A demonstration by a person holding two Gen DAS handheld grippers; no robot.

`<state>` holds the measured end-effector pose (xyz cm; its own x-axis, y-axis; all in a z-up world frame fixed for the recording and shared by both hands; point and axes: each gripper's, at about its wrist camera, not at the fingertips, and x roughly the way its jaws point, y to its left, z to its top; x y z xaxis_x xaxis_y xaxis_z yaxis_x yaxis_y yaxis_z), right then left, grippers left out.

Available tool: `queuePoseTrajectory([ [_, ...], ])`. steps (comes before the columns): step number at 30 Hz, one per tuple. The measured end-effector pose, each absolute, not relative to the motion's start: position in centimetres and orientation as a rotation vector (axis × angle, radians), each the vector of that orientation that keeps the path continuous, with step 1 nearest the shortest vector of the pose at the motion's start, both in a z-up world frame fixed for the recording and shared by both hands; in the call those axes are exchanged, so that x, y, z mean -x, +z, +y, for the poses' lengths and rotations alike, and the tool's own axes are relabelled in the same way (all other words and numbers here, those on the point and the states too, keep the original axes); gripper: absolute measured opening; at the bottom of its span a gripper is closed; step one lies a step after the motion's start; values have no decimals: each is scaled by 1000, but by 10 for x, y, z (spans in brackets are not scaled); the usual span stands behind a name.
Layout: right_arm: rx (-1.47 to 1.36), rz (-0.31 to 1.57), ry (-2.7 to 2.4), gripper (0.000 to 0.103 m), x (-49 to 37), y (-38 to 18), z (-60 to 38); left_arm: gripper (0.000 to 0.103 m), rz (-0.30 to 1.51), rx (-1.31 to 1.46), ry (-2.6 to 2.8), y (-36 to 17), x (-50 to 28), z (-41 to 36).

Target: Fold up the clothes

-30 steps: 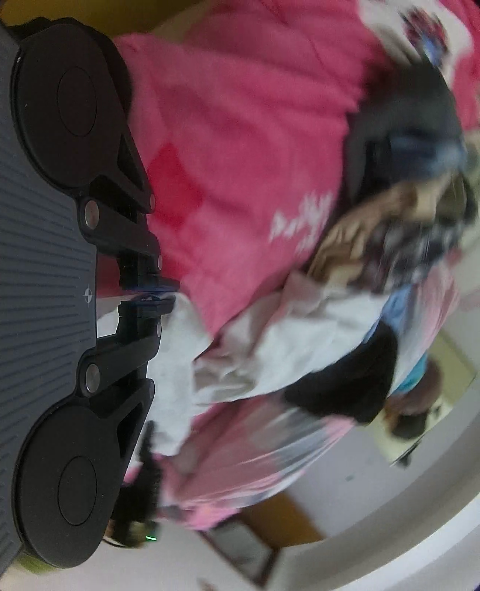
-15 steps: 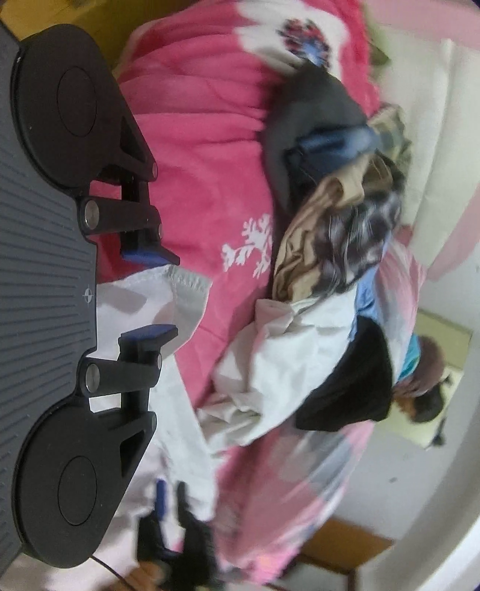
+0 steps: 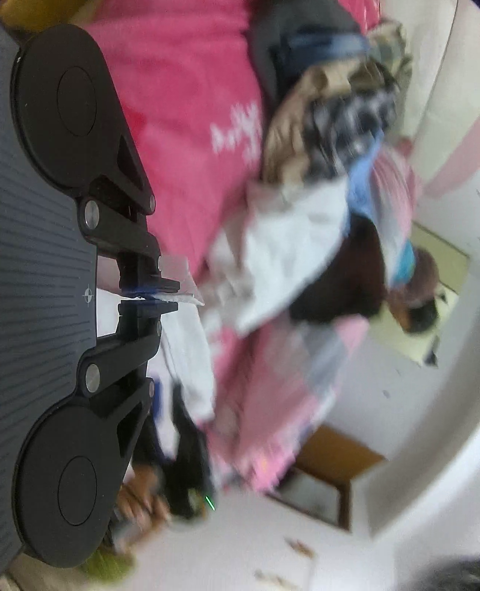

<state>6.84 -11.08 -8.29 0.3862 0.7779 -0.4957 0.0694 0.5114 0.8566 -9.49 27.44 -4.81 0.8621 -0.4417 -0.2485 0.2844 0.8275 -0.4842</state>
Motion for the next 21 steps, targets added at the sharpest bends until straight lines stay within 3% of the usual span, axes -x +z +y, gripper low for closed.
queuePoseTrajectory([
  [3,-1063,1130,613,30,-63,-99,-106,1,320,492,-446,-38,101,270],
  [6,-1187,1160,677,39,-58,-116,-99,1,298,510,-487,-29,104,267],
  [11,-1382,1194,778,39,-50,-142,-90,1,269,542,-559,-17,115,264],
  [21,-1540,1086,849,40,-52,-140,-88,1,289,514,-655,-15,126,235],
])
